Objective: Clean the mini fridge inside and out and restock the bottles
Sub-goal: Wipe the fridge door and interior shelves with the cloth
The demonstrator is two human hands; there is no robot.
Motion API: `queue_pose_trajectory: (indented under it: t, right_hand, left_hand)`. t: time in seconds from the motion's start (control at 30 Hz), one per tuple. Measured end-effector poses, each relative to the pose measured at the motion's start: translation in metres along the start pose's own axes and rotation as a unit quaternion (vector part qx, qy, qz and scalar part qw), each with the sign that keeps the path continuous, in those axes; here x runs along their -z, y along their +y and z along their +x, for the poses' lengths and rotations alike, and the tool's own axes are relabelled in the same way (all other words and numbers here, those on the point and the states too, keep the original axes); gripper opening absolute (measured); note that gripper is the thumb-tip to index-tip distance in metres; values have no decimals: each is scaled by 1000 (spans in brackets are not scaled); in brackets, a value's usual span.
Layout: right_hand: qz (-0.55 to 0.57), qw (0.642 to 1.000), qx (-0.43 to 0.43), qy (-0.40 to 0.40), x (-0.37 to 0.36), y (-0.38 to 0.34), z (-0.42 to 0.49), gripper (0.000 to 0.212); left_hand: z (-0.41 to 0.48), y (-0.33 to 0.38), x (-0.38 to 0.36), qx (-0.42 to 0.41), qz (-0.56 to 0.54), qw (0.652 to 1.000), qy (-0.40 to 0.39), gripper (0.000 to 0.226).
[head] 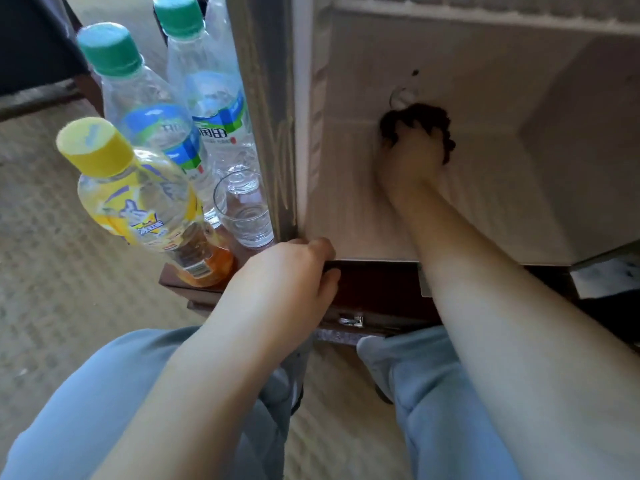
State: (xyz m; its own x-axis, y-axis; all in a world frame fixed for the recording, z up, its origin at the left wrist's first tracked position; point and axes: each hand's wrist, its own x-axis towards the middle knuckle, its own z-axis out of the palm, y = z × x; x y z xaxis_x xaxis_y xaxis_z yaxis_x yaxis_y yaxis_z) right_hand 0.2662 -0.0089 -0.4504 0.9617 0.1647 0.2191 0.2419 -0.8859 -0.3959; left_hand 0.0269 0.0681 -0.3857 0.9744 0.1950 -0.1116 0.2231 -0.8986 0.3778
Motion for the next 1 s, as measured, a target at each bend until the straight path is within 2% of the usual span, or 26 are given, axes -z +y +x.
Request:
queue_pose_trajectory:
  t: [0.07,0.17,0.37,0.47,0.57,0.77,0.87,0.9,0.93,1.0]
  right_hand:
    - [44,999,-1,7,-7,-19,3,33]
    - [120,989,82,-27,-18,-54,-7,36]
    - [94,979,160,-88,-15,-58,-6,38]
    - [115,972,155,-136,2,-50,-16,35]
    - [112,971,162,-138,21,-39,-61,28]
    - [124,956,166,-209,69,-19,-150,25]
    - [65,957,152,-238,79,5,-197,23]
    - [60,962,141,-226,84,14,-208,23]
    - [76,972,125,-182,91,22,-216,22]
    - [131,986,97,-37,105,38,-221,19]
  left_hand:
    - [0,-1,-4,-5,-1,1000,-15,32]
    - [-1,-2,-10,-6,5,1000,-28,32]
    - [-2,-6,-13,-14,-1,1000,-27,33]
    - [0,-4,-12,-14,-12,999,-37,33]
    - [1,0,-11,-6,-17,999,-35,31]
    - [-23,17,-4,-26,16,998,-54,22]
    - [-42,20,-3,-19,4,995,-95,19]
    - [-48,21,-3,-16,-3,995,-102,19]
    - [-52,22,-4,-15,-6,995,-103,20]
    - [-56,21,-3,-11,-9,996,-93,23]
